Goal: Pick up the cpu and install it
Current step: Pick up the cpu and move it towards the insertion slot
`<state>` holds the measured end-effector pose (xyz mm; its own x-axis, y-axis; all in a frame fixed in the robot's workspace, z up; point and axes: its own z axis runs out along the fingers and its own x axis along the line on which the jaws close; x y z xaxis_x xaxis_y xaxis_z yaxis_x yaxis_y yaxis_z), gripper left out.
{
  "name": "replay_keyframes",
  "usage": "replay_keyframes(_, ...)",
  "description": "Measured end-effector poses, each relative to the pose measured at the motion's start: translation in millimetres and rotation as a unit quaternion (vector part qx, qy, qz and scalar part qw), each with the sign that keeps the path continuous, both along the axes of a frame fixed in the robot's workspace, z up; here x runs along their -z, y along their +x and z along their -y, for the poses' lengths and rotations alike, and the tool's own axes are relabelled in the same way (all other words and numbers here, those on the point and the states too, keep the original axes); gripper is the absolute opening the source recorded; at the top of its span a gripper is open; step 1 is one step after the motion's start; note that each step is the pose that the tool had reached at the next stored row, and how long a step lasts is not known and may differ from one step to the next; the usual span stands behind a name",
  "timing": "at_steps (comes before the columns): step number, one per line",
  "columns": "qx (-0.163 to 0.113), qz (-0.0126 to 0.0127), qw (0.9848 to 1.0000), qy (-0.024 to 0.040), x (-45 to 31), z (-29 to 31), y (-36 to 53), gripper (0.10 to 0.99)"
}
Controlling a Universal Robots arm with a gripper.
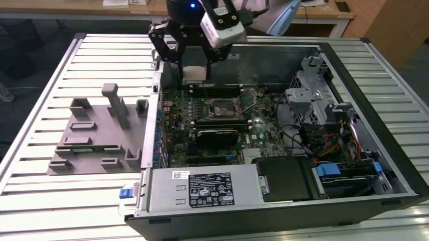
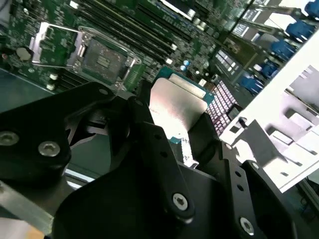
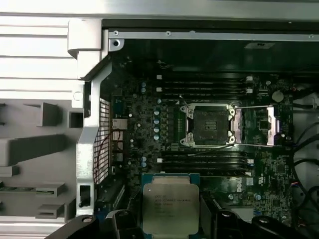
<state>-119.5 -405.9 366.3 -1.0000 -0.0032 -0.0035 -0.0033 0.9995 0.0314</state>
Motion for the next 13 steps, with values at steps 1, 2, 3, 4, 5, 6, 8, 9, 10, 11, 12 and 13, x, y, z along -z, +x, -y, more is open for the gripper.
replay_keyframes(1,0.000,-0.0003,1.0000,0.0000,0.1,0.0,3.0,0.545)
replay_keyframes(2,0.000,-0.0005,1.0000,-0.0001,0.4,0.0,5.8,0.545)
replay_keyframes(3,0.000,-0.0007,1.0000,-0.0001,0.8,0.0,8.4,0.545)
replay_keyframes(4,0.000,-0.0009,1.0000,0.0000,1.4,0.0,10.7,0.545)
replay_keyframes(5,0.000,-0.0010,1.0000,0.0000,2.1,0.0,12.8,0.545)
replay_keyframes(6,0.000,-0.0012,1.0000,-0.0001,2.7,0.0,14.8,0.545)
replay_keyframes(8,0.000,-0.0014,1.0000,0.0000,4.7,0.1,18.5,0.545)
replay_keyframes(9,0.000,-0.0016,1.0000,0.0000,5.6,0.1,20.1,0.545)
replay_keyframes(10,0.000,-0.0017,1.0000,0.0000,6.6,0.1,21.6,0.545)
replay_keyframes(11,0.000,-0.0018,1.0000,-0.0001,7.8,0.0,23.1,0.545)
replay_keyframes(12,0.000,-0.0019,1.0000,-0.0001,9.2,0.0,24.3,0.545)
replay_keyframes(13,0.000,-0.0020,1.0000,-0.0001,10.7,0.0,25.4,0.545)
